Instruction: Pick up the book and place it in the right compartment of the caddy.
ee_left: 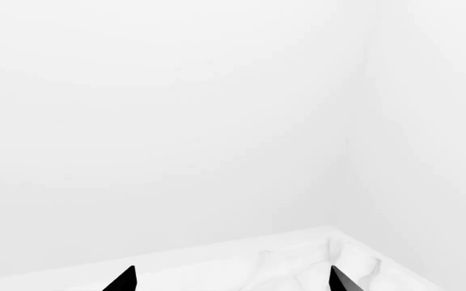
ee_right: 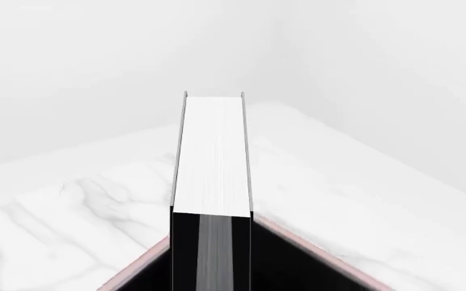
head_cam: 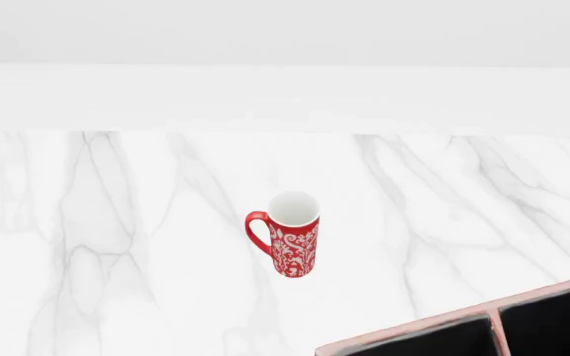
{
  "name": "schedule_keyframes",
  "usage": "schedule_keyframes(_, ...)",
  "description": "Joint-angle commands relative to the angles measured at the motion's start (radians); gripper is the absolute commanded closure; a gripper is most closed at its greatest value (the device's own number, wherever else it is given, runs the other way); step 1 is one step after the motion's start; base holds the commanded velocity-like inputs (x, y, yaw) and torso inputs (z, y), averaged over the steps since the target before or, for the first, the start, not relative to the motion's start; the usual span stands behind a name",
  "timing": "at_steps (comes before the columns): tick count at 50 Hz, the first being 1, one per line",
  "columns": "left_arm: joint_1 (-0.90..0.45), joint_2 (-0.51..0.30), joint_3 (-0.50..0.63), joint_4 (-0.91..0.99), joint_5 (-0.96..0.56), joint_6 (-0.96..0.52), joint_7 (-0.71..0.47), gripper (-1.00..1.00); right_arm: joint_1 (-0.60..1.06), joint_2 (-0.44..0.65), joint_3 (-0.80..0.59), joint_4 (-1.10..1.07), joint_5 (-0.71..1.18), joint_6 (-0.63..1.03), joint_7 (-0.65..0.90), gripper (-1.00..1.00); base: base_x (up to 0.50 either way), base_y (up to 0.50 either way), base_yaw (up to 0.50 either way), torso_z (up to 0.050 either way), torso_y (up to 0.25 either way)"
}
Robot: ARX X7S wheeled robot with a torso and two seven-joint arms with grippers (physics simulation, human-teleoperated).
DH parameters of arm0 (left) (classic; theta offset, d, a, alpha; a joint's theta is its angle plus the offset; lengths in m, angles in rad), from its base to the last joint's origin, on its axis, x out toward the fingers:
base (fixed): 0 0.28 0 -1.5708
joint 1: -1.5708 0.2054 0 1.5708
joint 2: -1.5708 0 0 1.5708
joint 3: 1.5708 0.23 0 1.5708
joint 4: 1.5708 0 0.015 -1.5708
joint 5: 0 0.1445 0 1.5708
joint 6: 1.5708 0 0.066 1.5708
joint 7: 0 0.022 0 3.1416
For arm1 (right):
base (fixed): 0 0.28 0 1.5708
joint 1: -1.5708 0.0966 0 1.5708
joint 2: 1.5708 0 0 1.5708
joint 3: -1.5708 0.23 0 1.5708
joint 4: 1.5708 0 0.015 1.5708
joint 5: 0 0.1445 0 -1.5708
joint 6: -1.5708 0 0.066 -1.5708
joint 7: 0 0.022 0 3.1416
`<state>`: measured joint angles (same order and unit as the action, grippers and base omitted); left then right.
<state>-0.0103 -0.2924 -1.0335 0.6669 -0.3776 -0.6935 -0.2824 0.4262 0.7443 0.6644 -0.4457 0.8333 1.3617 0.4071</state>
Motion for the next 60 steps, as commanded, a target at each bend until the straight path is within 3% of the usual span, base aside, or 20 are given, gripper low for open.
schedule_keyframes(1, 0.007, 0.005, -0.001, -0.003, 0.001, 0.010, 0.002, -1.00, -0.045, 0.003, -0.023, 0.016, -0.074, -0.080, -0.005, 1.00, 0.00, 0.00, 0.00, 0.000, 0.000)
schedule_keyframes(20, 0.010, 0.006, 0.004, -0.007, 0.001, 0.016, 0.001, -1.00, -0.070, -0.024, -0.035, 0.060, -0.084, -0.124, -0.021, 1.00, 0.00, 0.00, 0.00, 0.001, 0.002)
schedule_keyframes(21, 0.008, 0.005, 0.004, -0.006, -0.003, 0.013, 0.001, -1.00, -0.067, -0.018, -0.050, 0.061, -0.068, -0.102, -0.031, -1.00, 0.00, 0.00, 0.00, 0.000, 0.000)
schedule_keyframes(38, 0.005, 0.002, 0.009, -0.003, -0.007, 0.009, -0.003, -1.00, -0.048, -0.013, -0.046, 0.044, -0.056, -0.094, -0.015, -1.00, 0.00, 0.00, 0.00, 0.000, 0.000)
schedule_keyframes(44, -0.024, -0.018, 0.063, -0.002, -0.036, -0.042, 0.002, -1.00, -0.021, -0.024, -0.073, 0.042, -0.061, -0.131, -0.019, -1.00, 0.00, 0.00, 0.00, 0.000, 0.000)
schedule_keyframes(46, -0.089, -0.049, 0.191, -0.012, -0.048, -0.093, 0.000, -1.00, 0.049, -0.061, -0.114, 0.051, -0.044, -0.171, -0.033, -1.00, 0.00, 0.00, 0.00, 0.000, 0.000)
schedule_keyframes(51, -0.335, -0.062, 0.578, -0.129, -0.007, -0.125, -0.017, -1.00, 0.199, -0.159, -0.380, 0.124, -0.117, -0.298, -0.068, -1.00, 0.00, 0.00, 0.00, 0.000, 0.000)
schedule_keyframes(56, -0.486, -0.038, 0.785, -0.219, 0.020, -0.125, -0.001, -1.00, 0.283, -0.219, -0.530, 0.197, -0.179, -0.373, -0.101, -1.00, 0.00, 0.00, 0.00, 0.000, 0.000)
schedule_keyframes(60, -0.625, 0.027, 0.985, -0.337, 0.044, -0.105, 0.040, -1.00, 0.365, -0.283, -0.659, 0.265, -0.229, -0.429, -0.134, -1.00, 0.00, 0.00, 0.00, 0.000, 0.000)
